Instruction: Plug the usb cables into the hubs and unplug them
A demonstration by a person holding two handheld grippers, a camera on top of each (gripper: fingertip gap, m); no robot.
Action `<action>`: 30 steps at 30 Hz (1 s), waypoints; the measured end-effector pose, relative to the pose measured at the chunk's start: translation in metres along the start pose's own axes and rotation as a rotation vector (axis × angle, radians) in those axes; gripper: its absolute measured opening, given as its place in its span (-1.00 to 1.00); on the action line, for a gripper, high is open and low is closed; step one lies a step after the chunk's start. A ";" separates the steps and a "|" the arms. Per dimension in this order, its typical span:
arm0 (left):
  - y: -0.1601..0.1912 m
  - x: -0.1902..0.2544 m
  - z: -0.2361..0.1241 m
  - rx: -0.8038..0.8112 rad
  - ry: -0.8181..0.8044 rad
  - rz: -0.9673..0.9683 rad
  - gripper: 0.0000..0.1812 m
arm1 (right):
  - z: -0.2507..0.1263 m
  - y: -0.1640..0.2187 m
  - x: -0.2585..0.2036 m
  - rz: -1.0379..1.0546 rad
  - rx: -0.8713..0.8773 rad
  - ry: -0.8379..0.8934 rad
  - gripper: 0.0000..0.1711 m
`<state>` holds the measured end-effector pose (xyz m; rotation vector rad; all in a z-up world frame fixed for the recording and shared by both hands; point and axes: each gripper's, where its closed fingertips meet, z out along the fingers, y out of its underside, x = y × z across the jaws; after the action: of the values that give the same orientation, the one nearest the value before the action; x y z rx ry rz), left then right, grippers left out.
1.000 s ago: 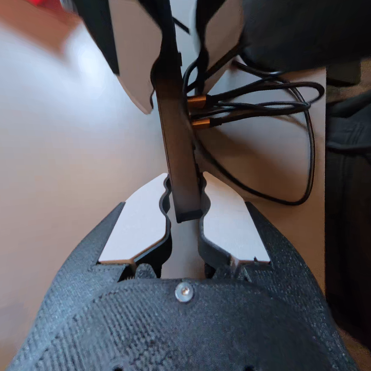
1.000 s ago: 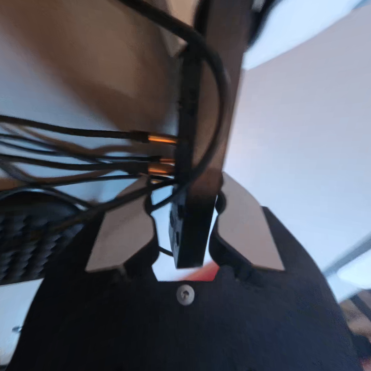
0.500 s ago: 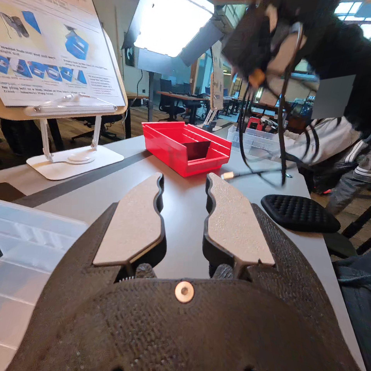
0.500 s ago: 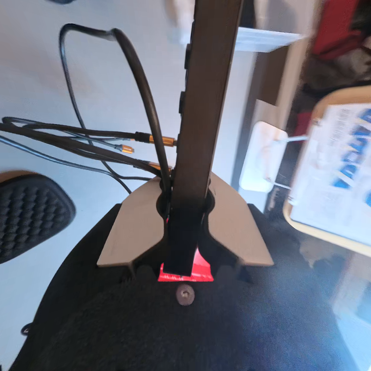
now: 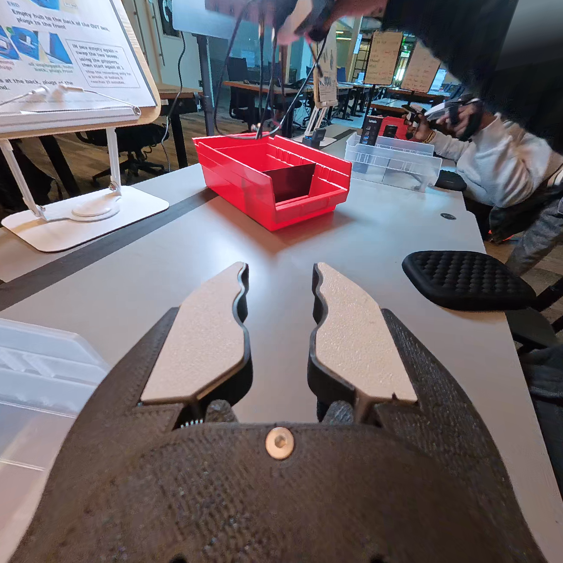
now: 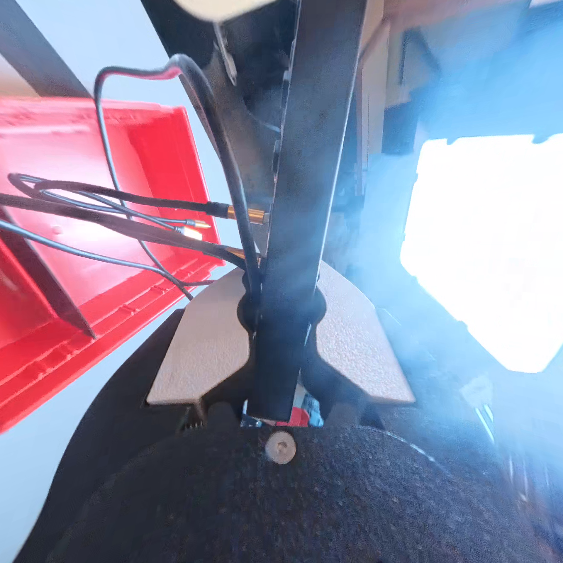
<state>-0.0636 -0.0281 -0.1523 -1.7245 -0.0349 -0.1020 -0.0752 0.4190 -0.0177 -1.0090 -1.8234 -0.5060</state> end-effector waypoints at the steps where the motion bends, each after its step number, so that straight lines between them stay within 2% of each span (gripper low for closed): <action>1: 0.002 0.000 0.001 -0.006 0.001 -0.002 -0.56 | 0.018 0.005 -0.013 0.005 -0.030 -0.007 -0.62; 4: 0.008 0.001 0.004 -0.029 0.012 -0.008 -0.57 | 0.065 0.012 -0.069 0.019 -0.075 -0.122 -0.62; 7: 0.015 0.001 0.008 -0.055 0.016 -0.012 -0.57 | 0.092 0.013 -0.122 0.116 -0.092 -0.343 -0.62; 13: 0.025 0.003 0.013 -0.097 0.033 -0.017 -0.58 | 0.105 0.000 -0.155 0.447 0.000 -0.755 -0.61; 17: 0.030 0.004 0.015 -0.120 0.038 -0.018 -0.58 | 0.113 0.000 -0.172 0.545 0.023 -0.920 -0.61; 21: 0.033 0.003 0.017 -0.123 0.043 -0.028 -0.58 | 0.126 0.006 -0.183 0.599 -0.020 -0.964 -0.60; 25: 0.033 -0.001 0.016 -0.117 0.032 -0.042 -0.56 | 0.142 0.012 -0.177 0.646 -0.043 -0.897 -0.56; 28: 0.034 -0.003 0.016 -0.118 0.028 -0.050 -0.56 | 0.151 0.018 -0.164 0.728 -0.042 -0.834 -0.29; 30: 0.034 -0.003 0.016 -0.119 0.027 -0.049 -0.56 | 0.152 0.018 -0.144 0.856 0.027 -0.804 -0.23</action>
<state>-0.0633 -0.0173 -0.1890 -1.8415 -0.0517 -0.1662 -0.1145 0.4759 -0.2162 -2.0034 -1.7818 0.5222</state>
